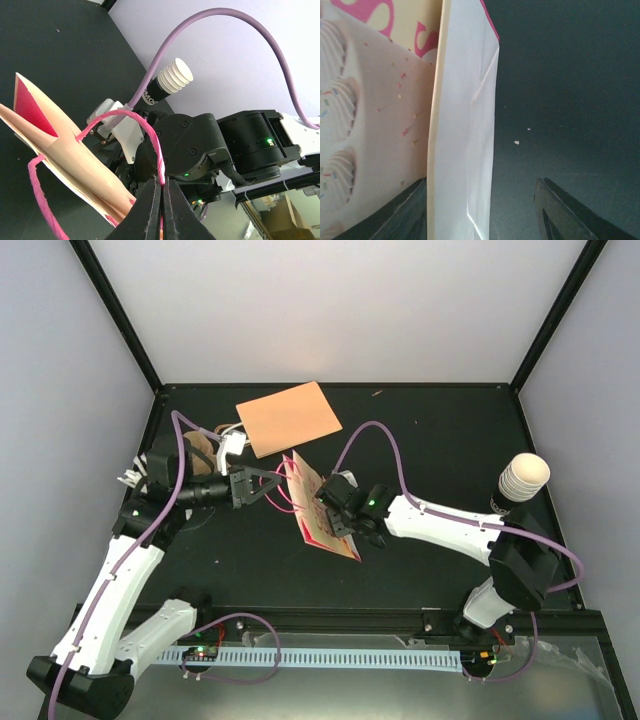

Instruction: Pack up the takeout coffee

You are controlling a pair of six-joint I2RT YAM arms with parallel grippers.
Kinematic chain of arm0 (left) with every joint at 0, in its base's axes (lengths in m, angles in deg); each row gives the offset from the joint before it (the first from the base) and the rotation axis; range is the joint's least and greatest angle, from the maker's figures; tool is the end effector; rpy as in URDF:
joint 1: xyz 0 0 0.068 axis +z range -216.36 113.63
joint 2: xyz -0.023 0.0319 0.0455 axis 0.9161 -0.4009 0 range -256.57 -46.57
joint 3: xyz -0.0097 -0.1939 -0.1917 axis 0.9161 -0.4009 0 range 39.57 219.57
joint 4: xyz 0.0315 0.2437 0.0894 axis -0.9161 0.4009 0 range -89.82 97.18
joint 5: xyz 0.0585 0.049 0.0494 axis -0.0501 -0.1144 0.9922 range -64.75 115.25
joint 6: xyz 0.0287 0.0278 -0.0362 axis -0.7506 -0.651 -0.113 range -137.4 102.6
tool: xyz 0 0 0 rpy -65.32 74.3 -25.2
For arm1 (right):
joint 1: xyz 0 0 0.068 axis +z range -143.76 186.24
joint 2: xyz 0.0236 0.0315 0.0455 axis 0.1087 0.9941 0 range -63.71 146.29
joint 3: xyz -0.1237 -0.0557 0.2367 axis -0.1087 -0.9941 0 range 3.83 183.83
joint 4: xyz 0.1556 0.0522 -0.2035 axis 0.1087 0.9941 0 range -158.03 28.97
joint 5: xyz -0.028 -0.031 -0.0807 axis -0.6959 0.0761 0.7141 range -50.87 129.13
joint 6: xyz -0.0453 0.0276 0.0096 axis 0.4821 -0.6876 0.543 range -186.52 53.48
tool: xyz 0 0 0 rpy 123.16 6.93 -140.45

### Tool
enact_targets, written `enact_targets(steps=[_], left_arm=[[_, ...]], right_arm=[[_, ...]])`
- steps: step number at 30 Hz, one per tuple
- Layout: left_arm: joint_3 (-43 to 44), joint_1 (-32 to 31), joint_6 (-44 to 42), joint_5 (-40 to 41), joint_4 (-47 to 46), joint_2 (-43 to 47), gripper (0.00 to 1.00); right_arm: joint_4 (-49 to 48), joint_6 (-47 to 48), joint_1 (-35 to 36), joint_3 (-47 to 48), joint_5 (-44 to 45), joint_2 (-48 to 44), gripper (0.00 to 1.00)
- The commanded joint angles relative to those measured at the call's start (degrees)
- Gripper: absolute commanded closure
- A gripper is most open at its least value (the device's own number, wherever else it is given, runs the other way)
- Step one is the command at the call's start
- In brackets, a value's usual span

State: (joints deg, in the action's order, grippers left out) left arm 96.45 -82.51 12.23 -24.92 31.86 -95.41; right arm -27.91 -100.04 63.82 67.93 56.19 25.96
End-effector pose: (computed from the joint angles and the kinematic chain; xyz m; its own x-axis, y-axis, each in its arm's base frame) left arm 0.1548 -0.0733 0.3671 -0.7570 -0.1105 -0.6440 0.5517 0.4198 -0.7207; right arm 0.1749 0.2560 0.2274 -0.8173 -0.3021 -0.4907 -0.3490 0.9371 0.0044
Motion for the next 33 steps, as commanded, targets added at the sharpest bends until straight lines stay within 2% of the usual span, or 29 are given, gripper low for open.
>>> enact_targets(steps=[1,16,23,33], left_arm=[[1.33,-0.29,-0.23,0.25,-0.42,1.02,0.98],[1.39,-0.3,-0.88,0.6,0.64,1.38,0.98],[1.23,-0.29,-1.32,0.84,1.01,1.38,0.98],[1.21,-0.3,-1.39,0.91,1.01,1.38,0.98]], right_arm=[[0.22,0.18,0.29,1.55,2.15,1.34,0.42],[1.21,1.66,0.19,4.95,4.13,2.89,0.49],[1.46,1.83,0.16,5.44,4.31,3.02,0.6],[0.94,1.96,0.16,4.43,3.01,3.2,0.65]])
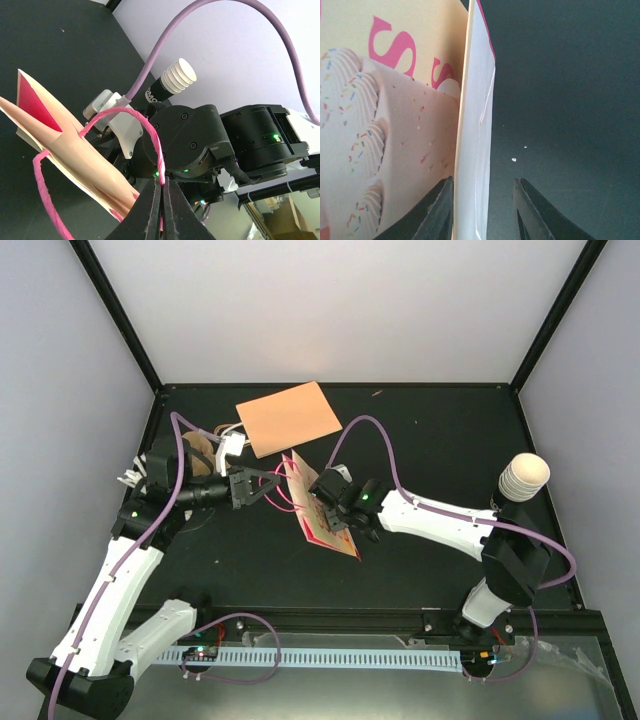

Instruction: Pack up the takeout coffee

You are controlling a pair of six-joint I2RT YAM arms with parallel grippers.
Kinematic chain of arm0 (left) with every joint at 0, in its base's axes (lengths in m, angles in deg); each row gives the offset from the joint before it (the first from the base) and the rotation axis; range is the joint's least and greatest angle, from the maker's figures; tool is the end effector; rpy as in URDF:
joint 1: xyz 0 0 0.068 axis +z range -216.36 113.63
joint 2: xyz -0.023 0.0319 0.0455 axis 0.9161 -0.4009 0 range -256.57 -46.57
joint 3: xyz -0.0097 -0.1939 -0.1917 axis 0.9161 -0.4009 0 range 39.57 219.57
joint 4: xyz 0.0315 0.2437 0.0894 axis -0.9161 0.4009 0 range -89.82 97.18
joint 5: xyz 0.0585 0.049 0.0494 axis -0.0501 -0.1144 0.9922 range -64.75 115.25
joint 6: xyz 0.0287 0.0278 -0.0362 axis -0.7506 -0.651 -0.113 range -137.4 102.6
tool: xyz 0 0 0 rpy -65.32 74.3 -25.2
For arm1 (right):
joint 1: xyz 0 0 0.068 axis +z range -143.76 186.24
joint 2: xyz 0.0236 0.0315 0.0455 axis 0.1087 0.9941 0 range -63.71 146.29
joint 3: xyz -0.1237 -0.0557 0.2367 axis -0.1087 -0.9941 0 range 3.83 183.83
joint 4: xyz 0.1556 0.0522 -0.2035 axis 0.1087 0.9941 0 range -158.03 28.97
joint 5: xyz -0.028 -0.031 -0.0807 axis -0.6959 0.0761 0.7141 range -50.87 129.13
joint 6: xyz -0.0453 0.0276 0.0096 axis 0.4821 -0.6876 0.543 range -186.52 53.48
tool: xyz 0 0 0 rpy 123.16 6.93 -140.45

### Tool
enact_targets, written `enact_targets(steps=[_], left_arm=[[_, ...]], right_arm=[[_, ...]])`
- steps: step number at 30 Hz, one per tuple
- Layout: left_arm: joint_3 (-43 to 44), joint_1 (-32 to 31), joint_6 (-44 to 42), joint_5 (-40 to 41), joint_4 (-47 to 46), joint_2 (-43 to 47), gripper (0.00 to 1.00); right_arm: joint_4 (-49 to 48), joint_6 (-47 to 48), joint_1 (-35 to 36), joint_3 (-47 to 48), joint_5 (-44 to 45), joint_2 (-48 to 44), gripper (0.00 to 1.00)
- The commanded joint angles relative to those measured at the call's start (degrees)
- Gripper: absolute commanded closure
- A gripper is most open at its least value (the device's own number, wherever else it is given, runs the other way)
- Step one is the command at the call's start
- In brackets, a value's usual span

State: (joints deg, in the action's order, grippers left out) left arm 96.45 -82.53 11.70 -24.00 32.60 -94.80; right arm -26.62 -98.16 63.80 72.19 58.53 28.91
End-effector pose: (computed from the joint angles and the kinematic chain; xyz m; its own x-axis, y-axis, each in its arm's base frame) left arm 0.1522 -0.0722 0.3673 -0.7506 -0.1130 -0.6511 0.5523 0.4337 -0.7120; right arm 0.1840 0.2675 0.2332 -0.7953 -0.3287 -0.5094 -0.3588 0.9325 -0.0416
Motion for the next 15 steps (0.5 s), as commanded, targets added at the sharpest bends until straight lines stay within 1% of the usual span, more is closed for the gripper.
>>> enact_targets(steps=[1,15], left_arm=[[1.15,-0.27,-0.89,0.03,0.27,0.77,0.98],[1.04,-0.27,-0.76,0.04,0.14,0.77,0.98]], right_arm=[[-0.44,0.08,0.18,-0.02,0.46,0.23,0.65],[-1.04,0.17,0.18,-1.21,-0.96,0.24,0.67]])
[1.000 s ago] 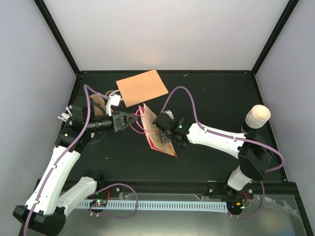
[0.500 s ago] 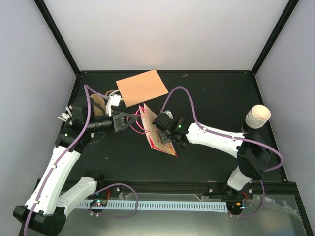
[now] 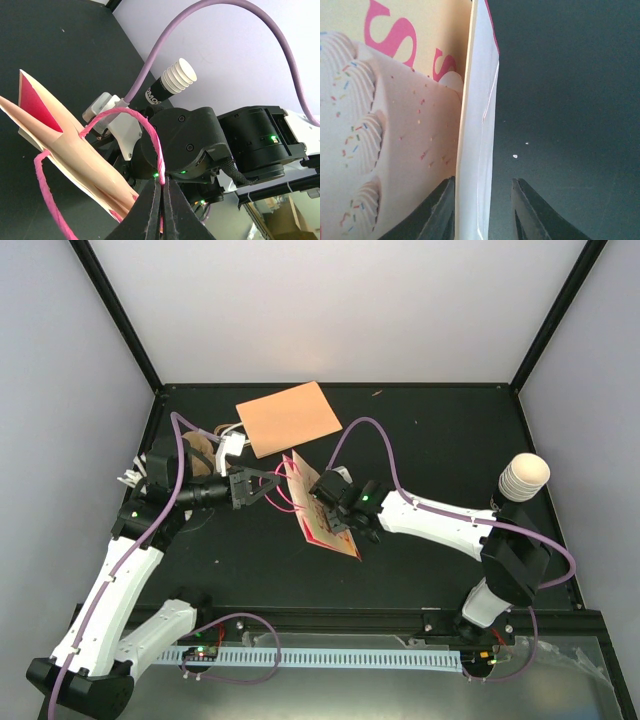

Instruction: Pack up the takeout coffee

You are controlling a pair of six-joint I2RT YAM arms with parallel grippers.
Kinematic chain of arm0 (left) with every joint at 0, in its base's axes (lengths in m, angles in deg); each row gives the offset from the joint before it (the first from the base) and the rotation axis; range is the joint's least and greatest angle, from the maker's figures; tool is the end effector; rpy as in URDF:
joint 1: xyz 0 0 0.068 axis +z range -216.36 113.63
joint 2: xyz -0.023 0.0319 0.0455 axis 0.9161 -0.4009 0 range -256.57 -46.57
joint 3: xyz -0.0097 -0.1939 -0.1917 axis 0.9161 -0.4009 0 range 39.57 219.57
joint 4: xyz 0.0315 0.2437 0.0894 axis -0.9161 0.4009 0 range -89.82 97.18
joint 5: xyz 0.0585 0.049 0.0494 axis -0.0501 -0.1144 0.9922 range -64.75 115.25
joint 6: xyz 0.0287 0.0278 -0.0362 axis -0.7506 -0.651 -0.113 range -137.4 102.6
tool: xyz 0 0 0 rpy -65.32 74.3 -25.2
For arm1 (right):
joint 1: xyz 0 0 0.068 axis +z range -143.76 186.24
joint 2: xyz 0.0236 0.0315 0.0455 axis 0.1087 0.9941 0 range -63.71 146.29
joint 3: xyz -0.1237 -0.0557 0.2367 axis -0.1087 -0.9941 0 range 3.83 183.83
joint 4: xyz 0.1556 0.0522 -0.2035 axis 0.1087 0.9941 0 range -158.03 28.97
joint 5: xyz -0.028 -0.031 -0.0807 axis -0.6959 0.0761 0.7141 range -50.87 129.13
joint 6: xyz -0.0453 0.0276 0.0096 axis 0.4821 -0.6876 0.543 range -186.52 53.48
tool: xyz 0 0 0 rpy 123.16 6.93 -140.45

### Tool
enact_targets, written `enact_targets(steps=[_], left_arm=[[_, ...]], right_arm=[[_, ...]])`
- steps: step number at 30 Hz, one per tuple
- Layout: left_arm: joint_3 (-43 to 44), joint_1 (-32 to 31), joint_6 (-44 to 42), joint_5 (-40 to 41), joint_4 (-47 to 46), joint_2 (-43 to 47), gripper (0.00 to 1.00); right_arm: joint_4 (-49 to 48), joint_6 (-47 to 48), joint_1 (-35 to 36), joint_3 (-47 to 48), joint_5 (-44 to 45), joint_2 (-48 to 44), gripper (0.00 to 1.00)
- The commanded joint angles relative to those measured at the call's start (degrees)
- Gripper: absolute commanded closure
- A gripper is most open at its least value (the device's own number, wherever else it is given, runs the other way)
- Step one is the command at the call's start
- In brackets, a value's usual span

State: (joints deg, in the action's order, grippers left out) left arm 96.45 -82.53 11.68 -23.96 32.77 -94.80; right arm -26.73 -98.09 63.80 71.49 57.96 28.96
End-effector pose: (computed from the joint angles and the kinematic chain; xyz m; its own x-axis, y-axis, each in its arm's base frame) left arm 0.1521 -0.0722 0.3671 -0.7521 -0.1126 -0.6494 0.5503 0.4348 -0.7128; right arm 0.1829 0.2665 0.2294 -0.8004 -0.3354 -0.4969 -0.3641 0.9304 -0.0415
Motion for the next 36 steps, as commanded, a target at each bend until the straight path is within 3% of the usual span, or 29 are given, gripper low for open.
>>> enact_targets(steps=[1,12,36], left_arm=[[1.02,-0.27,-0.72,-0.04,0.0,0.83,0.98],[0.91,-0.28,-0.94,0.06,0.03,0.89,0.98],[0.6,-0.27,-0.92,0.01,-0.08,0.85,0.98]], right_arm=[[-0.95,0.11,0.18,-0.58,-0.42,0.2,0.68],[-1.0,0.2,0.18,-0.86,-0.59,-0.01,0.76],[-1.84,0.46,0.12,-1.96,-2.34,0.01,0.78]])
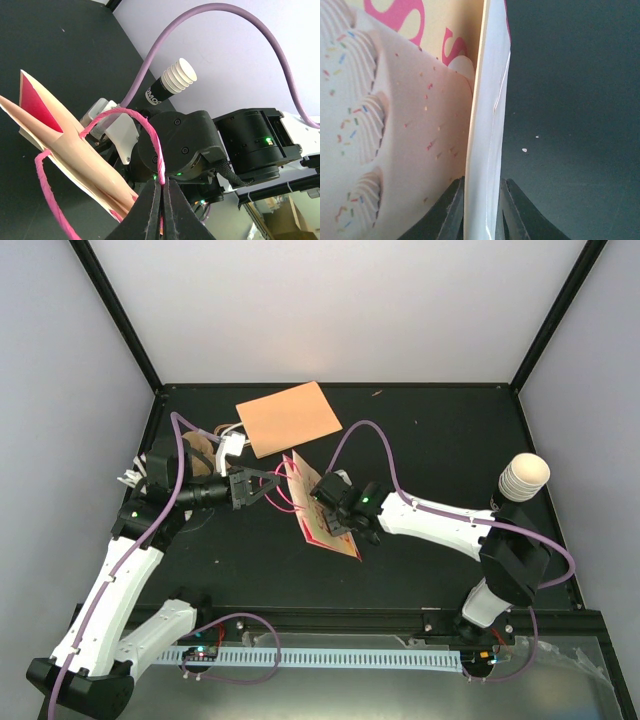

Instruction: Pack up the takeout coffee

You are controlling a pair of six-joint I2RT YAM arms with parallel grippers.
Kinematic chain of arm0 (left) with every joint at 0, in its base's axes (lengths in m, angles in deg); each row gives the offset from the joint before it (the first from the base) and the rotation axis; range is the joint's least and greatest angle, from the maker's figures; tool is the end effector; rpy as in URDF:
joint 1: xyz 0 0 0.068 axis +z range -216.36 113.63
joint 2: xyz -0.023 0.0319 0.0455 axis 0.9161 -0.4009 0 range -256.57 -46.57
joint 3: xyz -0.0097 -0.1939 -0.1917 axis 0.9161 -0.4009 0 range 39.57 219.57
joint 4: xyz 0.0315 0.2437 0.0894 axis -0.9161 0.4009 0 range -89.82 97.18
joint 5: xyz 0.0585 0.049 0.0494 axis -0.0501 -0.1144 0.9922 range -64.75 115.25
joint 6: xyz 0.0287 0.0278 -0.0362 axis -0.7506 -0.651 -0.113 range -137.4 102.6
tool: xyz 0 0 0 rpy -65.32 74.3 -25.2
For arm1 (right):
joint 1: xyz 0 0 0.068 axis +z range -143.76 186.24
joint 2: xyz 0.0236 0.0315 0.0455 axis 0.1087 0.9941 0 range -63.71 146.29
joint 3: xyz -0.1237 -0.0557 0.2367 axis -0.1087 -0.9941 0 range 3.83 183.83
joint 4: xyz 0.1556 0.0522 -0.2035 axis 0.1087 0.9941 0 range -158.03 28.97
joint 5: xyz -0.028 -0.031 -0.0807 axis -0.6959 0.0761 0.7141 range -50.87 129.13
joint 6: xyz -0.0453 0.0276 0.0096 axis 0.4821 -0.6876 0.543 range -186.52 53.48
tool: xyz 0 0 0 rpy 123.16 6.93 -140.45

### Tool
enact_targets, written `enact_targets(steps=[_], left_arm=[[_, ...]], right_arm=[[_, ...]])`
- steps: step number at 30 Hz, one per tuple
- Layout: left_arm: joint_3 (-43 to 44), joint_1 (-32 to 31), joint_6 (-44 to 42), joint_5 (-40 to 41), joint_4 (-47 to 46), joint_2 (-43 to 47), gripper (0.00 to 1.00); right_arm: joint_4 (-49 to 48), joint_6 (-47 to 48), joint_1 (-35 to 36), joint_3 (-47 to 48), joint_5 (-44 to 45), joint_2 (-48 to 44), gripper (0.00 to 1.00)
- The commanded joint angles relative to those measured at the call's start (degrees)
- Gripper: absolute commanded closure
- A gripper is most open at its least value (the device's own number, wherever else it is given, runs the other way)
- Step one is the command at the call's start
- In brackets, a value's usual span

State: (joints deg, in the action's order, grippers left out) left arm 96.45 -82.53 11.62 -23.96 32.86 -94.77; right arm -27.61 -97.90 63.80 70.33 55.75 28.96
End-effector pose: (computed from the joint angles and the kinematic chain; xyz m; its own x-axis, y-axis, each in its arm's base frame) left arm 0.1519 -0.0722 0.3670 -0.7522 -0.1119 -0.6494 0.5504 0.4352 -0.7125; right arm 0.1811 0.2660 0.2238 -0.8097 -0.3437 -0.4757 -0.3821 0.9240 -0.0172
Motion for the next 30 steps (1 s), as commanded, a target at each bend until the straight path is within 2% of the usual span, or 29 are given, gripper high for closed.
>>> enact_targets(steps=[1,15,23,30], left_arm=[[0.6,-0.27,-0.92,0.03,-0.18,0.83,0.98],[0.77,-0.27,-0.7,-0.09,-0.43,0.66,0.98],[0.92,-0.27,-0.87,-0.1,-0.37,0.57,0.99],[0.77,-0.27,-1.8,0.4,0.6,0.65,0.98]], right_arm=[[-0.96,0.34,0.13,-0.84,-0.15,0.0,0.77],[-1.26,0.78,0.25,-1.28,-0.85,-0.13,0.78],[-0.79,0.61,0.18,-1.2,0.22,-0.56,0.98],[-0.62,0.39,0.18,-1.46,1.56,-2.25,0.99]])
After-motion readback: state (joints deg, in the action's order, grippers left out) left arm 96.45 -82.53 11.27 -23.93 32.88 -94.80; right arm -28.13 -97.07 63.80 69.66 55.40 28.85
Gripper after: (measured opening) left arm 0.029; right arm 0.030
